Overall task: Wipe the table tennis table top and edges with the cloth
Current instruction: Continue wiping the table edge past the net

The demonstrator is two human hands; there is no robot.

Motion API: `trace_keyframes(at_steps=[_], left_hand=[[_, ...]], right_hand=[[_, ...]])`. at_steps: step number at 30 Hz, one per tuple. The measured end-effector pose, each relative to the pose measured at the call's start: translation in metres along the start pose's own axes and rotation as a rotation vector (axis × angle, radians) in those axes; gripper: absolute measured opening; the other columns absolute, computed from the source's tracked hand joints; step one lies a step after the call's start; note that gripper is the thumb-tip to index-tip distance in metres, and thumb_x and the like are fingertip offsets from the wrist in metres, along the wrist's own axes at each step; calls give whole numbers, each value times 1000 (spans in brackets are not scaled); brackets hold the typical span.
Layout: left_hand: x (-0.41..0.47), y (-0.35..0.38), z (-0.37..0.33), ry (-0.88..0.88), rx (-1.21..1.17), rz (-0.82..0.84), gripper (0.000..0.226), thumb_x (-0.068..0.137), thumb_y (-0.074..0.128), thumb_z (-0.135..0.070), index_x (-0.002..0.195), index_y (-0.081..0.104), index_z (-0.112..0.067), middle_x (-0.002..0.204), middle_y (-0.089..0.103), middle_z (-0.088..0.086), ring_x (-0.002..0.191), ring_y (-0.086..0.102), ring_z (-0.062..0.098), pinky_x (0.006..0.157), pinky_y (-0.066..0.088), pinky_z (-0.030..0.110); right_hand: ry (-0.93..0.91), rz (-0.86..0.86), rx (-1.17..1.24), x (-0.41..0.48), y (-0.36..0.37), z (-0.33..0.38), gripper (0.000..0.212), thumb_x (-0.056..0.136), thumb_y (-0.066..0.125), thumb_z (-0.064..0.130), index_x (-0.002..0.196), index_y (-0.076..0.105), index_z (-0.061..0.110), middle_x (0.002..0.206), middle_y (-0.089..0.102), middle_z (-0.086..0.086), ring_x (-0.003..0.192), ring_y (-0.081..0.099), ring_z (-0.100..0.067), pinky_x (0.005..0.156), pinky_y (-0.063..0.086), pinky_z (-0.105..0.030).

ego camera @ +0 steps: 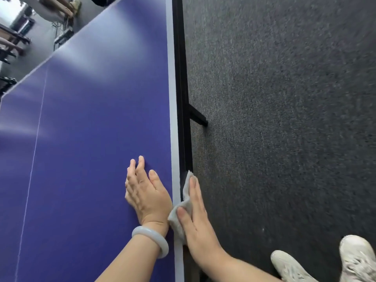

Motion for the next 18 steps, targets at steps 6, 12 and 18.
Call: trace_keyframes(at_steps=[6, 12, 18], left_hand=[[-1, -1, -3, 20, 30, 21, 50, 103, 24, -35, 153, 28, -30, 162, 20, -5, 150, 16, 17, 120, 13, 47], [0, 1, -4, 23, 37, 38, 52, 101, 24, -34, 153, 27, -27, 162, 17, -4, 150, 15, 18, 121, 14, 49], [0, 2, -7, 38, 57, 76, 55, 100, 26, -32, 154, 26, -23, 163, 15, -1, 150, 14, 22, 121, 12, 49]], right_hand=[[106, -197, 16, 132, -35, 53, 64, 107, 37, 38, 160, 5, 23, 168, 6, 9, 152, 6, -2, 125, 4, -28], [55, -238, -58, 117, -30, 54, 65, 105, 32, 47, 160, 3, 28, 167, 9, 13, 151, 7, 2, 126, 10, -35], [166, -154, -57, 72, -17, 26, 75, 95, 33, 60, 157, -2, 38, 151, 12, 25, 119, 9, 40, 93, 11, 10]])
Point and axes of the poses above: each hand's wrist, its own x-axis towards the middle knuckle, its own y-axis out of the palm, z = x × y, the point moved 9 cm from there along x, towards the middle knuckle
